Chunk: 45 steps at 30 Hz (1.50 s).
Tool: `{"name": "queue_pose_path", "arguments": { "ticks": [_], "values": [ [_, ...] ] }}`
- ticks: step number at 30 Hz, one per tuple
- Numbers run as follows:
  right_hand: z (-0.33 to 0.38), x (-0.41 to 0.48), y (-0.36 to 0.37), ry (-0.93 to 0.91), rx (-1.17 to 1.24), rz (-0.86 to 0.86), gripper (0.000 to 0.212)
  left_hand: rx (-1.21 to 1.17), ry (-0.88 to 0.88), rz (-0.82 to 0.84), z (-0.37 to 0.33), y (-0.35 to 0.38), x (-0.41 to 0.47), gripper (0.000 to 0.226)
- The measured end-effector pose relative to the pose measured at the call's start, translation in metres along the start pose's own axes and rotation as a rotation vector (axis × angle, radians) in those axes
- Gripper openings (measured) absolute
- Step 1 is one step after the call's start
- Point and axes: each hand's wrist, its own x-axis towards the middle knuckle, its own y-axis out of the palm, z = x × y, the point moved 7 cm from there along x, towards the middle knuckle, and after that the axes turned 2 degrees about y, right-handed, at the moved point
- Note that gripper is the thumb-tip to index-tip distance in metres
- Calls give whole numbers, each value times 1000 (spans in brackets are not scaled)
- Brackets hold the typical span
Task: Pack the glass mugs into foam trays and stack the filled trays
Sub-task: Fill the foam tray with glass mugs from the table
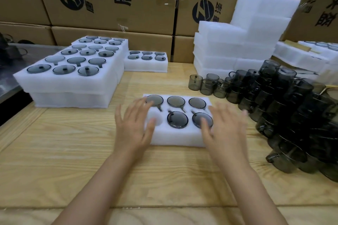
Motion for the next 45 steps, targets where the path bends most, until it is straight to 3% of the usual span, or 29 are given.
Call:
{"name": "queue_pose_path", "arguments": {
  "ticks": [3, 6, 9, 14, 18, 22, 27, 30, 33, 37, 39, 42, 45],
  "values": [
    [-65, -42, -35, 184, -85, -231, 50, -519, -411, -58, 51, 4, -11, 60],
    [-109, -73, -43, 392, -123, -219, 58, -734, -681, -89, 74, 17, -15, 61],
    [-120, -84, -38, 397, -170, -162, 56, -765, -680, 11, 74, 26, -15, 63],
    [-116, -77, -34, 376, -113, -168, 37, -858, -671, 78, 71, 28, -15, 37],
    [-104, -66, -26, 328, -90, -99, 7, -925, -656, 72, 67, 27, -12, 33],
    [-100, -58, -9, 320, -6, 56, 16, -962, -627, 73, 63, 26, -10, 33],
    [-95, -49, -11, 408, 75, 70, 36, -914, -628, 79, 63, 25, -10, 44],
    [-87, -45, -7, 403, 82, 95, 59, -886, -622, 56, 64, 24, -10, 31],
    [-80, -43, 3, 344, 56, 237, 74, -883, -625, 58, 65, 25, -10, 27],
    [-83, -45, 7, 327, 51, 388, 70, -929, -637, 49, 65, 25, -10, 28],
    [-84, -41, 0, 343, -7, 368, 67, -949, -635, 47, 65, 26, -9, 27],
    [-68, -22, -31, 353, 34, 115, 64, -966, -646, 52, 65, 27, -8, 42],
    [-16, 6, -49, 158, 237, -83, 64, -960, -656, 50, 66, 27, -8, 49]
  ]
}}
